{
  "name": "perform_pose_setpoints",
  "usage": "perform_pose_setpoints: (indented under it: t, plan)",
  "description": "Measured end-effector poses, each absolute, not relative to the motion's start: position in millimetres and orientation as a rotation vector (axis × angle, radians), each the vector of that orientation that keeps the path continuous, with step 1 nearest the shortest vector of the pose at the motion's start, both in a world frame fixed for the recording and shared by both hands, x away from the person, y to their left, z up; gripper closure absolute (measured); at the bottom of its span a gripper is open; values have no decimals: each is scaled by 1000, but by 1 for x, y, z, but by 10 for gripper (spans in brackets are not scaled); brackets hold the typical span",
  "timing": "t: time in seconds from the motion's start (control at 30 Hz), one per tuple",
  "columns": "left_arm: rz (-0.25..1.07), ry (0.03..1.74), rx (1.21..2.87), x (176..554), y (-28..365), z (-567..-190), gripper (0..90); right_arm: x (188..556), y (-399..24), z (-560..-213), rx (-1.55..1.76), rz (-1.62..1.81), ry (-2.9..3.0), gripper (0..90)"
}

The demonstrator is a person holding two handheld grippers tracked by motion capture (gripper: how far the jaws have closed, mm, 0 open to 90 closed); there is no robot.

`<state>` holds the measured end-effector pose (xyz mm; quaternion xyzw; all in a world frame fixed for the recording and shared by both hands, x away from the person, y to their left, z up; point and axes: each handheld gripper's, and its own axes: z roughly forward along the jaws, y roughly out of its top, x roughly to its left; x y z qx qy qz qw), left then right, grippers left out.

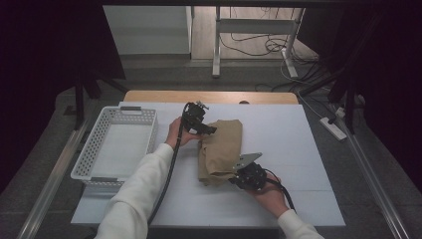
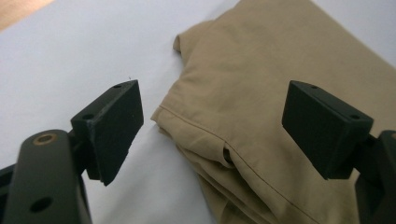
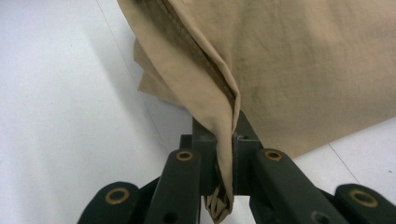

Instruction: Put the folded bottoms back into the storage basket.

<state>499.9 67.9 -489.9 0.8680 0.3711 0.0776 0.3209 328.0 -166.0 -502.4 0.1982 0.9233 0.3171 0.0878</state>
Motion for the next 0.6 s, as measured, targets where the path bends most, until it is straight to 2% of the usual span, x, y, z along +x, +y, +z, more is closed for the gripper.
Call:
perform_pose_setpoints:
  t: [0.6]
  plan:
    - [162,1006,2348,511,56,-511,182,328,-166,-503,589,943,2748,835]
